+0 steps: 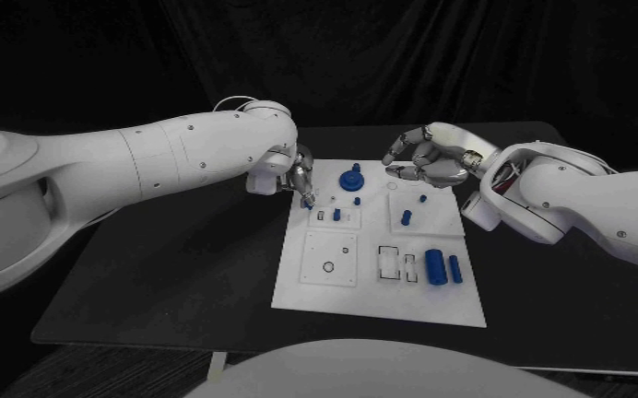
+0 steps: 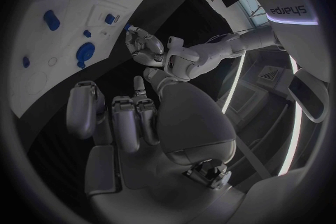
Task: Assemble the parts on the task board
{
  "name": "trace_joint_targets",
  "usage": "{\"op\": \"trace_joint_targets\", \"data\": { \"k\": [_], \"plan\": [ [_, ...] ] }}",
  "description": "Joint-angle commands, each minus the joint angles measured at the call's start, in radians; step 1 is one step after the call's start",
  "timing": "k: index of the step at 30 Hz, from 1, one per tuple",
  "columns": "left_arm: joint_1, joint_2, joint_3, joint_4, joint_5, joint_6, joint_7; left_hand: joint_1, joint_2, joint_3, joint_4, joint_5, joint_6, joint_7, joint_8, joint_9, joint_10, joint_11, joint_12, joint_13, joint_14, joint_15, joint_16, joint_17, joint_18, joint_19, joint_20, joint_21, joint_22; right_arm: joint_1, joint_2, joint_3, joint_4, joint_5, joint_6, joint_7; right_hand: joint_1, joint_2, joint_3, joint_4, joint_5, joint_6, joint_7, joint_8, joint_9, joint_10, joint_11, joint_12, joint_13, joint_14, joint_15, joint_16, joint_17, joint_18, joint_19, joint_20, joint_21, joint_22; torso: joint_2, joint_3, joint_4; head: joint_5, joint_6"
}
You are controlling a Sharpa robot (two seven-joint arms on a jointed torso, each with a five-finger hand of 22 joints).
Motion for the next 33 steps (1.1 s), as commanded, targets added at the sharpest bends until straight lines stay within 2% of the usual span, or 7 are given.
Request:
{"op": "trace_joint_targets", "data": {
  "k": [1,7,12,18,26,29,33],
  "plan": [
    [0.003,0.005,0.001,-0.003,0.009,0.003,-0.01,-0.009,0.002,0.105,-0.113,-0.004,0.037,-0.026,-0.006,0.242,0.023,-0.005,0.006,0.138,0.102,-0.007,0.003,0.263,-0.02,0.008,-0.002,0.005,0.194,0.0,0.003,0.001,-0.003,-0.008,0.044,-0.034,0.002,0.012,-0.001,0.008,0.003,0.008,0.002,0.0,-0.002,0.106,0.003,0.002,0.263,0.106,0.004,0.003,0.263,0.018,-0.008,0.0,-0.008,0.162,0.001,0.0005,0.0018,0.002,0.0],
    [0.003,0.008,0.001,-0.001,0.023,-0.037,-0.007,-0.034,0.002,0.114,-0.136,-0.006,0.058,-0.03,-0.027,0.234,0.036,-0.009,0.02,0.153,0.102,-0.011,0.003,0.263,-0.02,0.013,-0.006,0.004,0.194,-0.005,0.007,0.001,-0.01,-0.008,0.07,-0.051,0.002,0.016,0.002,0.012,0.004,0.009,0.002,-0.002,-0.004,0.106,0.002,0.002,0.263,0.106,0.003,0.003,0.263,0.021,-0.014,-0.001,-0.017,0.158,0.001,0.0005,0.0018,0.005,0.0],
    [0.001,0.006,0.001,0.004,0.078,-0.083,-0.028,-0.062,0.001,0.126,-0.167,-0.012,0.093,-0.034,-0.068,0.215,0.079,-0.013,0.079,0.217,0.102,-0.015,0.003,0.263,-0.022,0.02,-0.011,0.009,0.197,-0.007,0.008,0.001,-0.01,-0.008,0.074,-0.06,0.001,0.02,0.005,0.018,0.009,0.01,0.002,-0.004,-0.008,0.106,0.001,0.002,0.263,0.106,0.003,0.003,0.263,0.021,-0.016,-0.002,-0.021,0.157,0.001,0.0012,0.0032,0.011,0.0],
    [-0.006,0.003,0.001,0.016,0.101,-0.102,-0.043,-0.066,0.001,0.127,-0.17,-0.012,0.096,-0.034,-0.074,0.213,0.08,-0.013,0.082,0.22,0.102,-0.016,0.003,0.263,-0.022,0.021,-0.011,0.009,0.197,-0.014,0.007,0.001,-0.012,-0.008,0.077,-0.065,-0.001,0.021,0.006,0.021,0.012,0.01,0.001,-0.005,-0.01,0.106,0.001,0.002,0.263,0.106,0.002,0.003,0.263,0.022,-0.017,-0.002,-0.023,0.156,0.001,-0.0002,0.0021,0.013,0.0],
    [-0.014,-0.003,0.0,0.03,0.107,-0.124,-0.034,-0.083,0.011,0.131,-0.169,-0.005,0.107,-0.035,-0.084,0.211,0.084,-0.014,0.086,0.225,0.102,-0.016,0.003,0.263,-0.023,0.022,-0.012,0.009,0.197,-0.029,0.005,0.001,-0.018,-0.008,0.079,-0.066,0.003,0.023,0.011,0.022,0.023,0.011,0.0,-0.006,-0.013,0.106,0.0,0.002,0.263,0.106,0.001,0.003,0.263,0.023,-0.019,-0.004,-0.028,0.154,0.0,0.0047,-0.0002,0.013,0.0],
    [-0.017,-0.005,0.0,0.035,0.108,-0.138,-0.026,-0.084,0.012,0.132,-0.169,-0.004,0.107,-0.035,-0.085,0.21,0.083,-0.014,0.086,0.225,0.102,-0.016,0.003,0.263,-0.022,0.022,-0.012,0.008,0.197,-0.034,0.004,0.001,-0.02,-0.008,0.079,-0.066,0.004,0.023,0.012,0.021,0.025,0.011,0.0,-0.006,-0.013,0.106,0.0,0.002,0.263,0.106,0.001,0.003,0.263,0.023,-0.02,-0.004,-0.029,0.154,-0.001,0.0047,0.0005,0.013,0.0],
    [-0.023,-0.006,0.0,0.038,0.108,-0.15,-0.019,-0.084,0.012,0.133,-0.17,-0.004,0.107,-0.035,-0.086,0.21,0.083,-0.014,0.086,0.224,0.102,-0.016,0.003,0.263,-0.022,0.022,-0.012,0.007,0.197,-0.039,0.003,0.001,-0.023,-0.008,0.076,-0.065,0.005,0.023,0.013,0.021,0.027,0.012,0.0,-0.006,-0.014,0.106,-0.001,0.002,0.263,0.106,0.001,0.003,0.263,0.023,-0.02,-0.004,-0.03,0.154,-0.002,0.0017,0.0005,0.013,0.0]
  ]
}}
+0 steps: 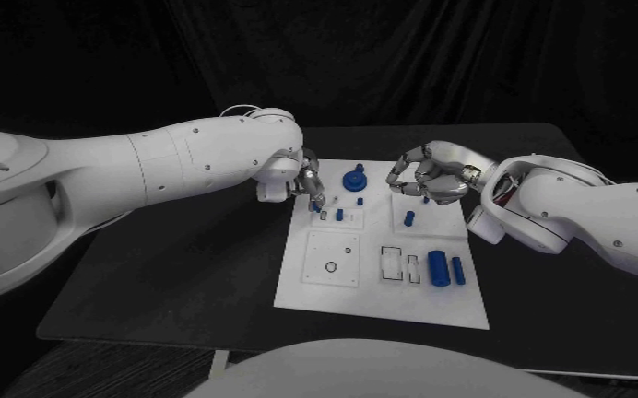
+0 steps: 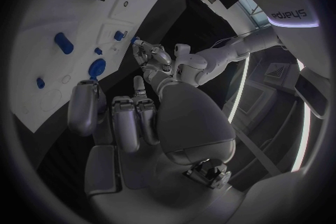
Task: Assemble the parts on the task board
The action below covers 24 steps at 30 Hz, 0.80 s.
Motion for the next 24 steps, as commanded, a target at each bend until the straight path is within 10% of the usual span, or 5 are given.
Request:
{"op": "trace_joint_targets", "data": {
  "k": [1,24],
  "plan": [
    [-0.006,0.001,0.001,0.004,0.019,-0.038,0.017,0.006,0.008,0.051,-0.053,0.006,0.071,-0.071,-0.002,0.038,0.081,-0.007,0.0,0.222,0.106,-0.006,0.003,0.263,-0.006,0.014,-0.005,-0.002,0.196,-0.004,-0.002,0.001,-0.002,-0.006,0.007,-0.015,0.002,0.009,0.005,0.002,0.004,0.005,0.0,-0.006,-0.001,0.106,0.0,0.001,0.263,0.106,0.001,0.003,0.263,0.007,-0.01,0.0,-0.007,0.154,-0.001,-0.0024,-0.0003,0.001,0.0],
    [-0.041,0.008,0.001,-0.01,0.02,-0.109,0.043,0.0,0.014,0.053,-0.059,-0.003,0.066,-0.068,-0.014,0.04,0.068,-0.005,-0.019,0.203,0.106,-0.004,0.003,0.263,-0.004,0.011,-0.004,-0.01,0.194,-0.023,0.002,0.001,-0.016,-0.006,0.007,-0.01,0.014,0.01,0.018,-0.006,0.024,0.008,0.0,-0.006,-0.007,0.106,-0.002,0.001,0.263,0.106,-0.001,0.003,0.263,0.01,-0.016,-0.003,-0.021,0.149,0.0,-0.003,-0.0012,0.005,0.0]
  ]
}}
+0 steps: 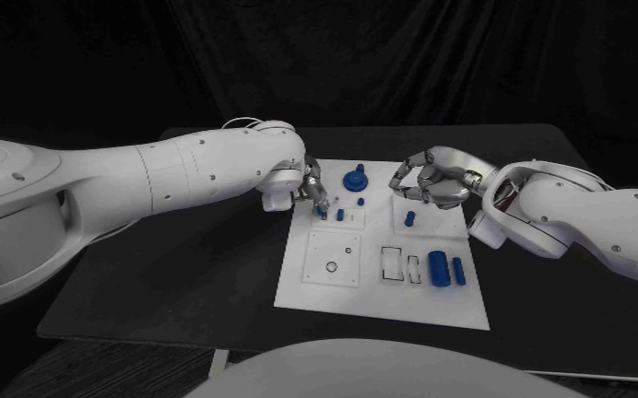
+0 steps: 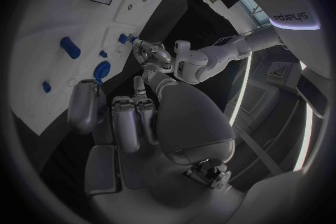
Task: Assemble the parts on the task board
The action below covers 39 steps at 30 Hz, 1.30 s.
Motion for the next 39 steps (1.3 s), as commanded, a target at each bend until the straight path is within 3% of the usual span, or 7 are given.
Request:
{"op": "trace_joint_targets", "data": {
  "k": [1,21,39],
  "plan": [
    [-0.003,0.003,0.001,-0.003,0.011,-0.028,0.026,-0.003,0.011,0.053,-0.059,-0.005,0.066,-0.068,-0.002,0.04,0.068,-0.005,-0.003,0.203,0.106,-0.004,0.003,0.263,-0.004,0.011,-0.004,-0.006,0.194,-0.004,0.0,0.001,-0.001,-0.005,0.006,-0.009,0.006,0.002,0.007,0.0,0.005,0.008,0.0,-0.006,-0.002,0.106,-0.002,0.001,0.263,0.106,-0.001,0.003,0.263,0.01,-0.006,0.001,-0.005,0.149,0.001,-0.0001,-0.0008,0.0,0.0],
    [-0.018,0.006,0.001,-0.009,0.011,-0.019,0.027,-0.005,0.015,0.052,-0.063,-0.019,0.065,-0.067,-0.009,0.041,0.063,-0.003,-0.01,0.197,0.106,-0.003,0.003,0.263,-0.003,0.008,-0.003,-0.013,0.193,-0.009,-0.001,0.001,-0.004,-0.005,0.006,-0.007,0.007,0.002,0.009,-0.001,0.009,0.009,0.0,-0.006,-0.003,0.106,-0.002,0.001,0.263,0.106,-0.001,0.003,0.263,0.011,-0.008,0.001,-0.008,0.148,0.001,-0.0007,-0.0007,0.001,0.0],
    [-0.021,0.004,0.001,-0.01,0.011,0.0,0.02,-0.009,0.02,0.048,-0.067,-0.039,0.063,-0.064,-0.02,0.042,0.053,0.0,-0.024,0.183,0.106,0.0,0.003,0.263,0.001,-0.001,-0.001,-0.032,0.187,-0.01,0.0,0.001,-0.004,-0.005,0.009,-0.008,0.009,0.003,0.011,-0.002,0.012,0.01,-0.001,-0.005,-0.003,0.106,-0.002,0.001,0.263,0.106,-0.001,0.003,0.263,0.012,-0.009,0.0,-0.011,0.147,0.001,0.0,0.0022,-0.001,0.0]
  ]
}}
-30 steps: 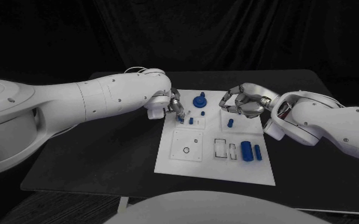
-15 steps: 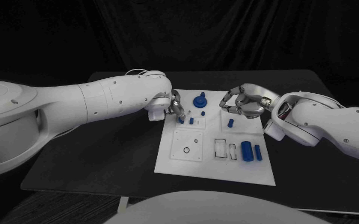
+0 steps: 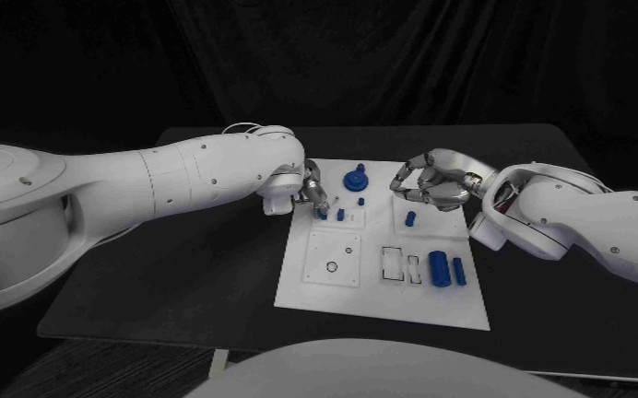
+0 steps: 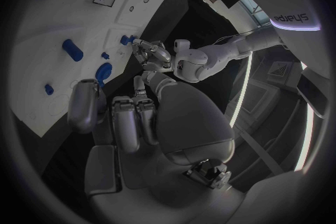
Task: Assemble the parts on the task board
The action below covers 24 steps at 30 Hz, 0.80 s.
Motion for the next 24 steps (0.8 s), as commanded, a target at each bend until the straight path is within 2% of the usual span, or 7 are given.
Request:
{"op": "trace_joint_targets", "data": {
  "k": [1,3,9,10,16,21,24],
  "plan": [
    [-0.003,0.002,0.0,0.0,0.01,0.015,0.009,-0.004,0.013,0.052,-0.061,-0.014,0.062,-0.063,-0.006,0.042,0.053,0.0,-0.008,0.183,0.106,0.0,0.003,0.263,0.001,-0.001,0.0,-0.011,0.187,-0.003,0.0,0.001,0.001,-0.005,0.008,-0.009,0.009,0.003,0.007,-0.001,0.005,0.008,0.002,-0.005,-0.001,0.106,-0.002,0.001,0.263,0.106,-0.001,0.003,0.263,0.012,-0.009,0.0,-0.005,0.147,0.0,0.0008,0.0012,-0.001,0.0],
    [-0.003,0.002,0.0,0.0,0.01,0.019,0.009,-0.022,0.019,0.033,-0.049,-0.068,0.064,-0.064,-0.017,0.044,0.049,0.001,-0.013,0.179,0.106,0.003,0.003,0.263,0.003,-0.005,0.003,-0.021,0.184,-0.003,0.0,0.001,0.001,-0.005,0.008,-0.009,0.009,0.003,0.007,-0.001,0.005,0.008,0.002,-0.005,-0.001,0.106,-0.002,0.001,0.263,0.106,-0.001,0.003,0.263,0.012,-0.009,0.0,-0.005,0.147,0.0,0.0006,0.0012,-0.001,0.0],
    [-0.004,0.003,0.0,-0.002,0.01,0.032,0.014,-0.063,0.025,-0.016,-0.008,-0.139,0.063,-0.067,-0.041,0.045,0.04,0.002,-0.025,0.168,0.106,0.004,0.003,0.263,0.006,-0.013,0.005,-0.043,0.178,-0.003,0.0,0.001,-0.001,-0.005,0.009,-0.01,0.01,0.003,0.008,-0.002,0.006,0.008,0.002,-0.005,-0.002,0.106,-0.002,0.001,0.263,0.106,-0.001,0.003,0.263,0.012,-0.009,0.0,-0.006,0.146,0.001,0.0004,0.0004,-0.003,0.0],
    [-0.004,0.003,0.0,-0.002,0.01,0.034,0.015,-0.074,0.027,-0.029,0.005,-0.16,0.064,-0.068,-0.047,0.044,0.037,0.001,-0.028,0.166,0.106,0.004,0.003,0.263,0.007,-0.014,0.006,-0.048,0.177,-0.003,0.0,0.001,-0.001,-0.005,0.009,-0.011,0.01,0.003,0.008,-0.002,0.006,0.008,0.002,-0.005,-0.002,0.106,-0.002,0.001,0.263,0.106,-0.001,0.003,0.263,0.012,-0.009,0.0,-0.006,0.146,0.001,0.0004,0.0001,-0.002,0.0],
    [-0.004,0.004,0.0,-0.004,0.01,0.044,0.019,-0.092,0.028,-0.054,0.028,-0.186,0.069,-0.068,-0.064,0.041,0.032,0.001,-0.034,0.161,0.106,0.005,0.003,0.263,0.009,-0.018,0.006,-0.061,0.175,-0.004,0.0,0.001,-0.002,-0.005,0.011,-0.012,0.01,0.003,0.008,-0.002,0.006,0.008,0.002,-0.005,-0.002,0.106,-0.002,0.001,0.263,0.106,-0.001,0.003,0.263,0.012,-0.009,0.0,-0.006,0.146,0.0,-0.0003,-0.0009,0.0,0.0],
    [-0.004,0.004,0.0,-0.007,0.01,0.049,0.018,-0.097,0.028,-0.061,0.034,-0.192,0.068,-0.068,-0.07,0.04,0.029,0.002,-0.037,0.158,0.106,0.005,0.003,0.263,0.011,-0.021,0.006,-0.069,0.173,-0.005,0.0,0.001,-0.002,-0.005,0.013,-0.013,0.01,0.003,0.009,-0.002,0.007,0.009,0.002,-0.005,-0.002,0.106,-0.002,0.001,0.263,0.106,-0.002,0.003,0.263,0.012,-0.01,0.0,-0.007,0.146,0.0,0.0001,-0.0013,0.0,0.0],
    [-0.004,0.004,0.0,-0.009,0.01,0.054,0.016,-0.115,0.03,-0.08,0.057,-0.222,0.064,-0.065,-0.083,0.039,0.026,0.004,-0.04,0.156,0.106,0.007,0.003,0.263,0.013,-0.025,0.008,-0.082,0.169,-0.005,0.001,0.001,-0.002,-0.005,0.014,-0.014,0.01,0.003,0.009,-0.003,0.007,0.009,0.002,-0.005,-0.002,0.106,-0.002,0.001,0.263,0.106,-0.002,0.003,0.263,0.013,-0.011,0.0,-0.008,0.145,0.0,0.0,-0.0008,-0.001,0.0]
  ]
}}
